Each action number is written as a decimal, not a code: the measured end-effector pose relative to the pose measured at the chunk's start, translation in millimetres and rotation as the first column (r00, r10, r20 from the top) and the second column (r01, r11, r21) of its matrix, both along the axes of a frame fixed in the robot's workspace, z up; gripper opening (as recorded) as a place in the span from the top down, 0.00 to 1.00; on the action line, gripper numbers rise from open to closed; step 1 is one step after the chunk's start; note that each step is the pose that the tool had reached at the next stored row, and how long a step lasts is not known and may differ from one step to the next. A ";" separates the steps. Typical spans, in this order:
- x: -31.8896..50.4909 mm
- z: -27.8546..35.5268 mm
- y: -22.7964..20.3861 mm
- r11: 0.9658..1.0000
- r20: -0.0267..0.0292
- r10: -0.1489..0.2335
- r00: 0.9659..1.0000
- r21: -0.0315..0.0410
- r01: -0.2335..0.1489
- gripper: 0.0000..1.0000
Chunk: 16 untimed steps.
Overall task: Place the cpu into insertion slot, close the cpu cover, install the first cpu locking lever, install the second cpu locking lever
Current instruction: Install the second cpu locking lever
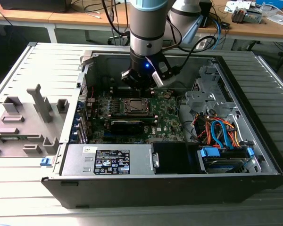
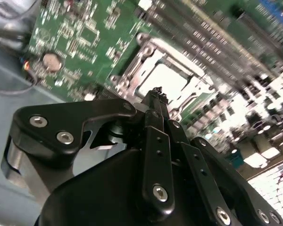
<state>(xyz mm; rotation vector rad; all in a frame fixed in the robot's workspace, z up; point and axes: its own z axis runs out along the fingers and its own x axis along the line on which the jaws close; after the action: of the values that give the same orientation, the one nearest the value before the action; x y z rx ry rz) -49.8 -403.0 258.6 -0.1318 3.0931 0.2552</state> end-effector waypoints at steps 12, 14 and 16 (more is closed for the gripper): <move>-3.8 -8.0 -56.0 0.993 0.000 0.000 1.000 0.114 0.000 0.89; -9.9 -11.1 -56.9 0.993 0.000 0.000 1.000 0.114 0.000 0.89; -15.6 -13.3 -56.9 0.994 0.000 0.000 1.000 0.114 0.000 0.89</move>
<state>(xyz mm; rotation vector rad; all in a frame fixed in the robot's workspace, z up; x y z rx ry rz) -65.4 -459.9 245.3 -0.1284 3.0690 0.4302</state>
